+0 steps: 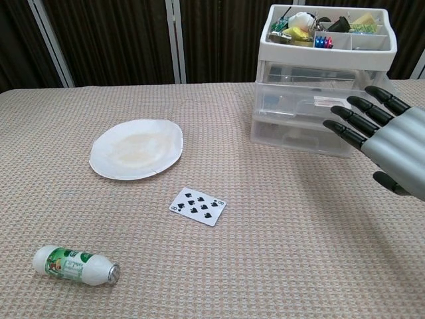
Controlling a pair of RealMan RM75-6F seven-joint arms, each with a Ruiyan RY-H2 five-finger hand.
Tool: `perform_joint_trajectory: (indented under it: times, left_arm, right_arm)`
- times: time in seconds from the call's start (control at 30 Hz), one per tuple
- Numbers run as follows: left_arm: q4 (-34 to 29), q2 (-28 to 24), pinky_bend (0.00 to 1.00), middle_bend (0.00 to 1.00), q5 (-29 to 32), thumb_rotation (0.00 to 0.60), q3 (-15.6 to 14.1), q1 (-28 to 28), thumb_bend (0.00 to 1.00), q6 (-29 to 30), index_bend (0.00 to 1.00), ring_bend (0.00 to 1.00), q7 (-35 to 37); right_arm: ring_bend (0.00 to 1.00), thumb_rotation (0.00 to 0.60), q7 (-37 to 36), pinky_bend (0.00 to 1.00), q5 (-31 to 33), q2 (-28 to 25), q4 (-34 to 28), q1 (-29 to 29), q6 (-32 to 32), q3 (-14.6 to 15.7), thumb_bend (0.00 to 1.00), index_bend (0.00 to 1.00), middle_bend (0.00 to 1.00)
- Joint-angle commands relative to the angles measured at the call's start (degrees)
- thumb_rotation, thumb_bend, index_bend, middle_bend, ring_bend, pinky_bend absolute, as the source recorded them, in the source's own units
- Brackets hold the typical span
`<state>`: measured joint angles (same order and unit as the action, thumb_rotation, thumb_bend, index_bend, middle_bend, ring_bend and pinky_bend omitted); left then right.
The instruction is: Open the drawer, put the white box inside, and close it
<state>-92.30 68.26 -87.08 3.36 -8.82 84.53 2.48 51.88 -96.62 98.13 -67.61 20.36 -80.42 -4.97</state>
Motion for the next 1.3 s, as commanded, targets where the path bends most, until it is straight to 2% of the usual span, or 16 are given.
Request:
perform_joint_trajectory:
  times: [0.03,0.53,0.93,1.3]
  left_arm:
    - [-0.03,-0.03,0.00,0.00,0.06,0.600,-0.02,-0.03,0.15,-0.13,0.08,0.00,0.01]
    - [-0.15,-0.12,0.00,0.00,0.28,0.600,0.01,-0.04,0.15,-0.29,0.08,0.00,-0.01]
    - [-0.25,-0.12,0.00,0.00,0.43,0.600,-0.04,-0.06,0.15,-0.49,0.08,0.00,-0.28]
    - [-0.42,-0.28,0.00,0.00,0.54,0.600,-0.09,-0.08,0.15,-0.68,0.08,0.00,-0.44]
  right_arm:
    - [0.00,0.600,0.47,0.00,0.44,0.53,0.31,0.49,0.36,-0.56,0.25,0.03,0.00]
    - [0.00,0.600,2.84,0.00,5.43,2.91,1.12,3.14,2.80,-4.90,0.25,0.03,0.00]
    - [0.00,0.600,3.24,0.00,11.27,2.83,0.16,4.42,4.38,-8.22,0.25,0.04,0.00]
    - [0.00,0.600,3.52,0.00,13.14,2.03,-2.29,4.16,4.27,-7.32,0.25,0.05,0.00]
